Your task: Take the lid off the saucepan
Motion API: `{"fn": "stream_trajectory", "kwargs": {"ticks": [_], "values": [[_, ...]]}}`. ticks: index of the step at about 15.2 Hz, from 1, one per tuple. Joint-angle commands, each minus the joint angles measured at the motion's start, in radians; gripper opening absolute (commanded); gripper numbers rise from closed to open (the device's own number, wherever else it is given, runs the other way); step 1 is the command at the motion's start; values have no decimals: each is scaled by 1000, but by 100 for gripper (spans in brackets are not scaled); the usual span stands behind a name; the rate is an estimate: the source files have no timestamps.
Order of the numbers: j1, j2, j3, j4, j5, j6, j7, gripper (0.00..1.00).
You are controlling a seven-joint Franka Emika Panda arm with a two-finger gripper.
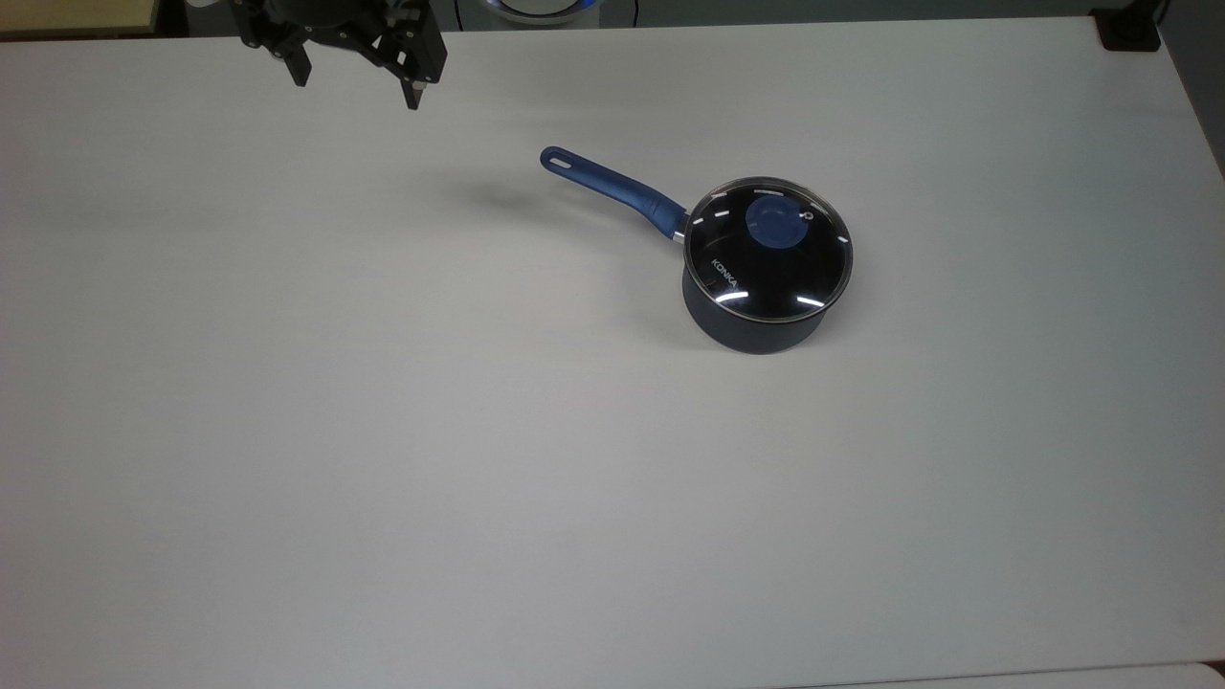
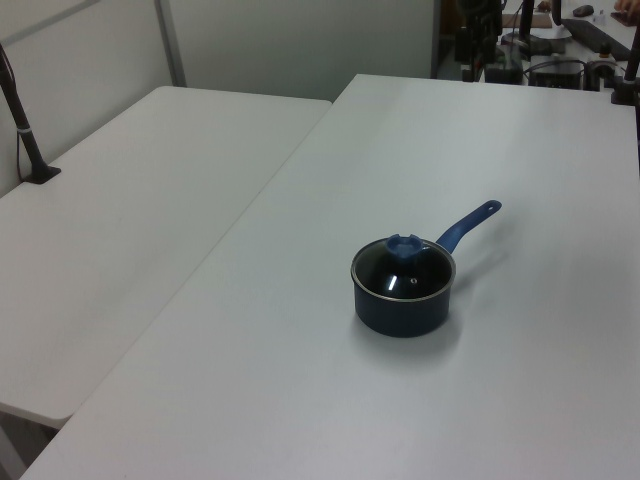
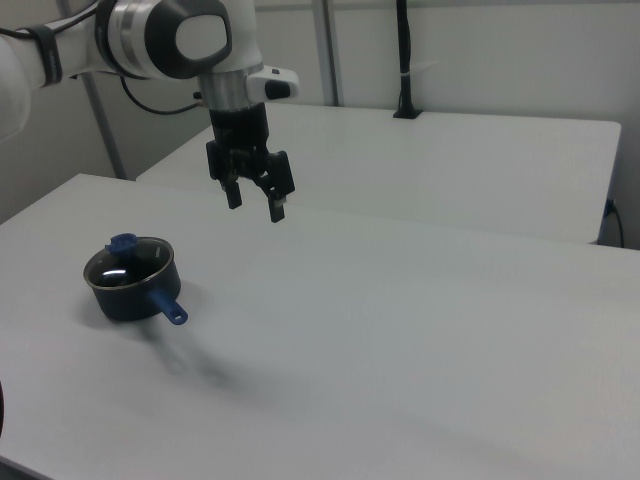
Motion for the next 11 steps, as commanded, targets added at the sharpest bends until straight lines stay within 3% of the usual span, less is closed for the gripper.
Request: {"fn": "stream_trajectory", "kwargs": {"ticks": [1,11], "values": [[25,-18,-21,-59,-43,44,-28,100],[30,-20,-44,-52,-43,42,-33,100]]}}
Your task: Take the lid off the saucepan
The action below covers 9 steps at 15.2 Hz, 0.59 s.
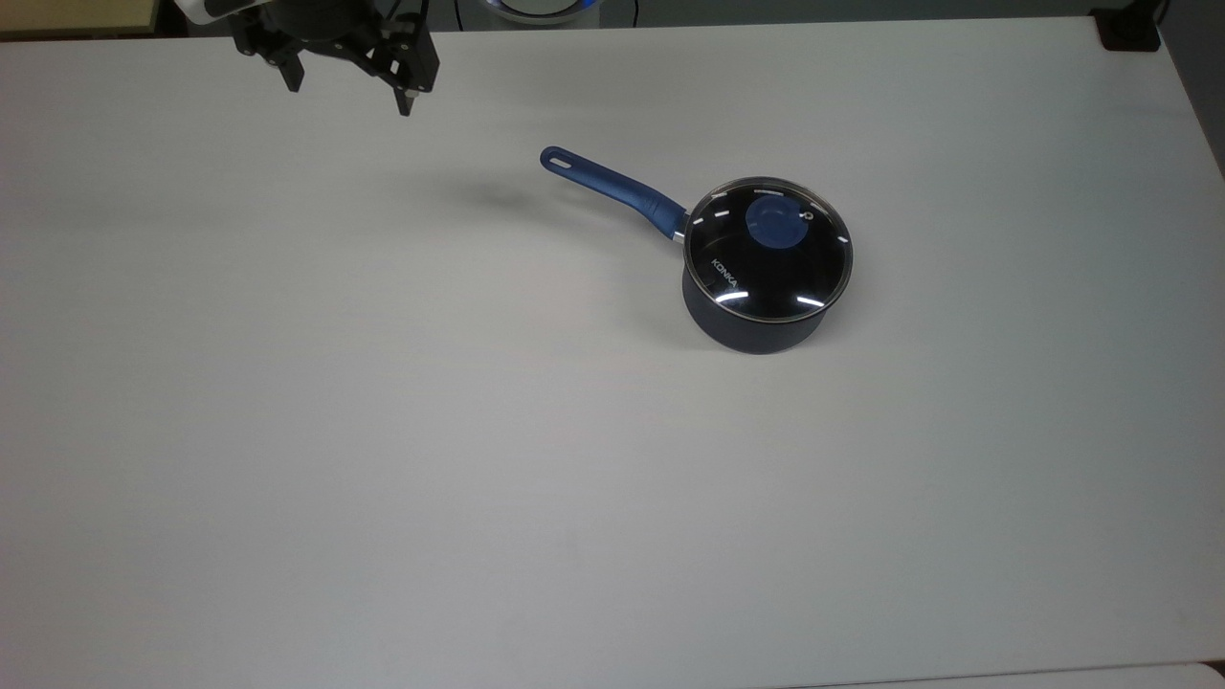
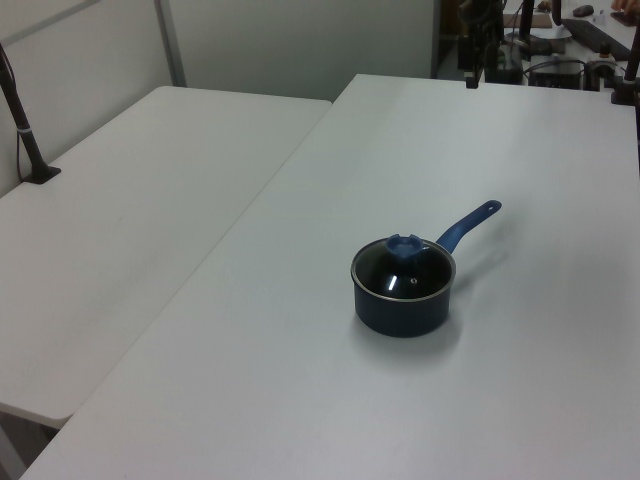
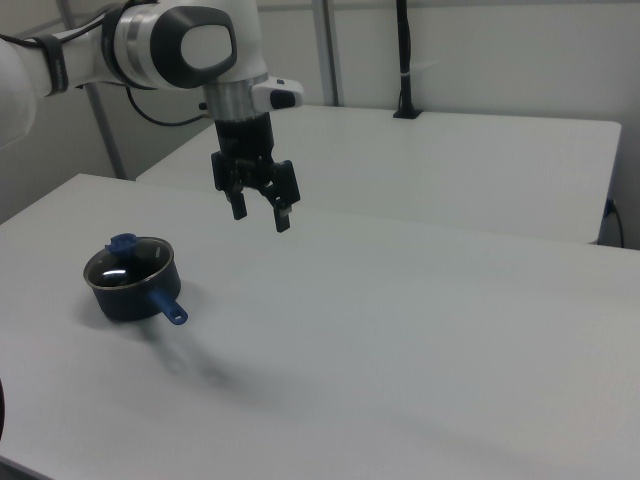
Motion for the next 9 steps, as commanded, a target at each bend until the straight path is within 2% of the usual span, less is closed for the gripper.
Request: {"fn": "stream_trajectory", "kwargs": {"ticks": [1,9], "values": [[26,-22,-38,-22,-17,33,-20,100],[46,-17,-55,-24,-6,33,-36,100]]}}
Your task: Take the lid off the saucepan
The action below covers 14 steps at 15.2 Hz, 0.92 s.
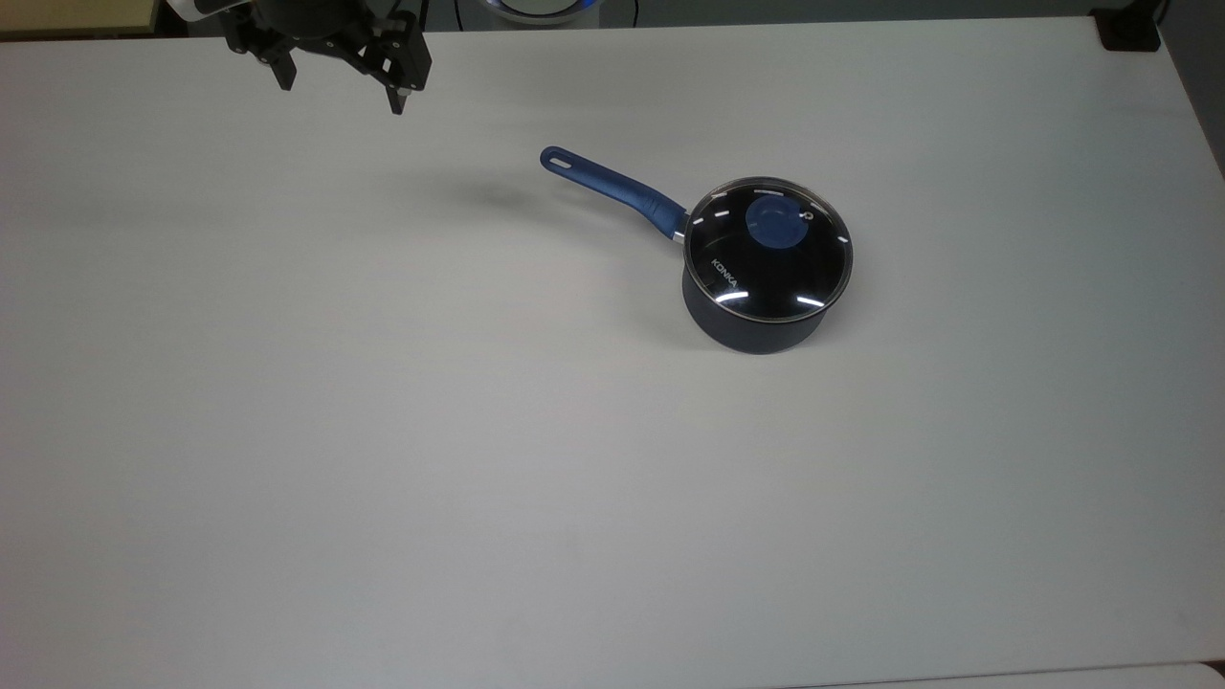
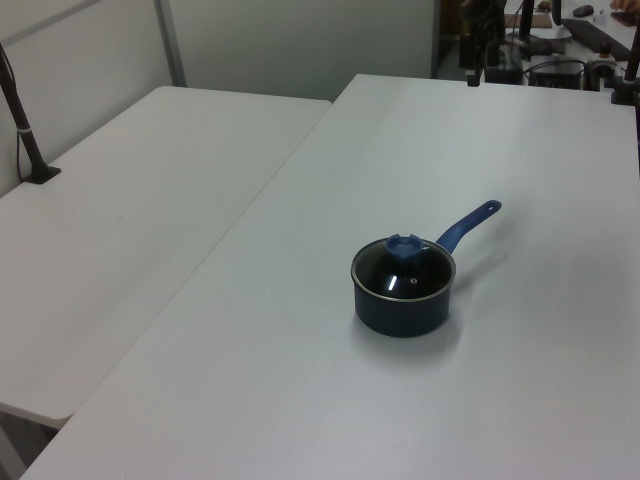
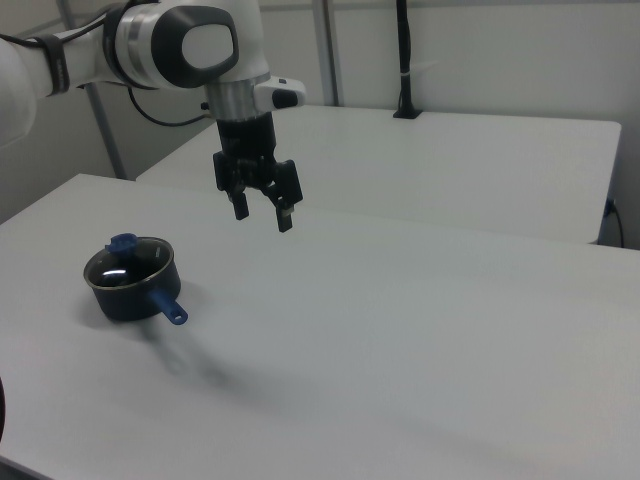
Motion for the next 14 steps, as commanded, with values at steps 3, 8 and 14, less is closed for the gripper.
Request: {"fn": "stream_trajectory", "kwargs": {"ticks": [3,8,14], "values": [[34,-14,-28,-27,-6,31,-31,100],[35,-9,-28,-29,-1,51,-63,100],[77,11,-50,-26,-3,72,-65,100]]}}
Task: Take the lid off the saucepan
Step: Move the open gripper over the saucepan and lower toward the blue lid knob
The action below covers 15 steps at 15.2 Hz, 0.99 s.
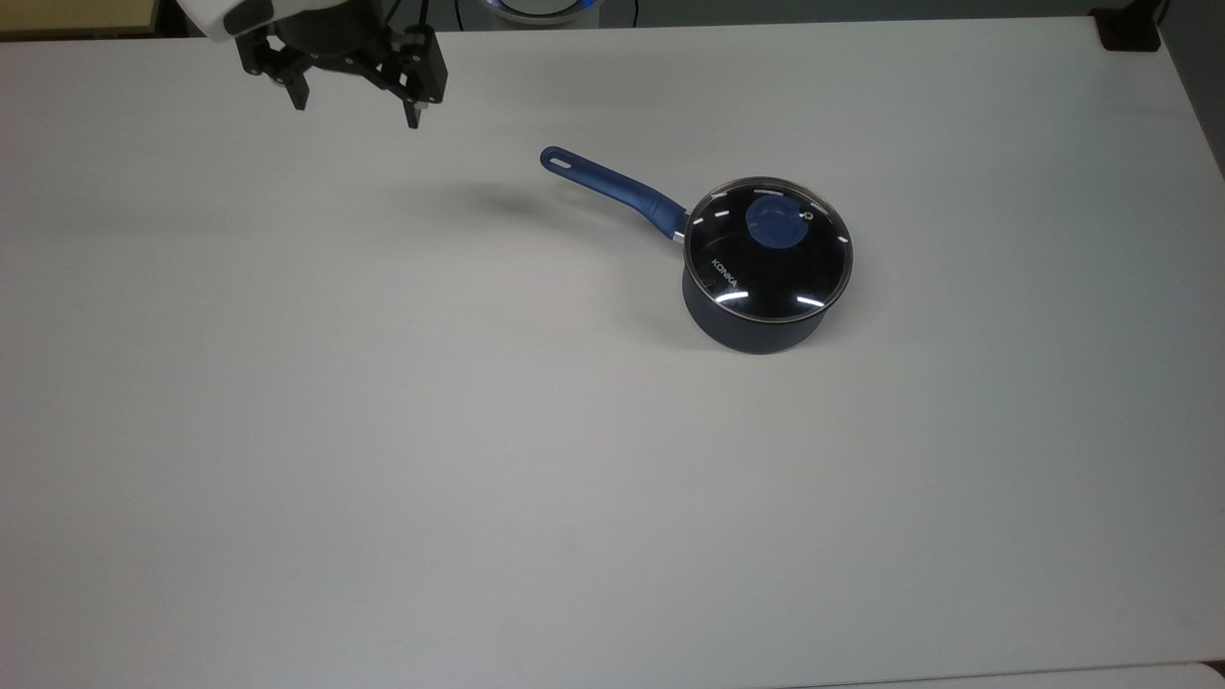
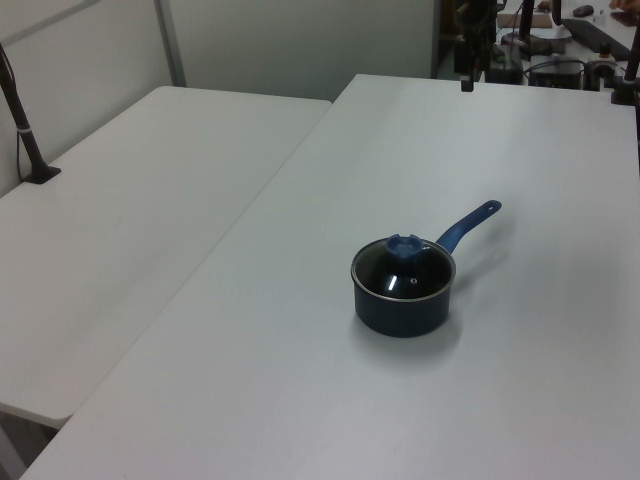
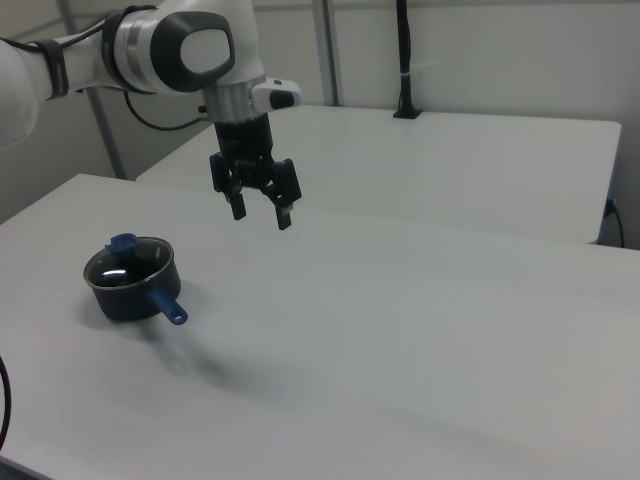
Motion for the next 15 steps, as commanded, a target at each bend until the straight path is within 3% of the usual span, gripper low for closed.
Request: {"fn": "stream_trajectory", "kwargs": {"ticks": [1,8,11,15], "values": [[47,0,-38,-23,-5,48,-23,100],[186,19,-31,-29,0,45,-9,100],[241,39,-27,-20,61,53,-21,100],[329,77,-22,-5,75,116,-44,100]]}}
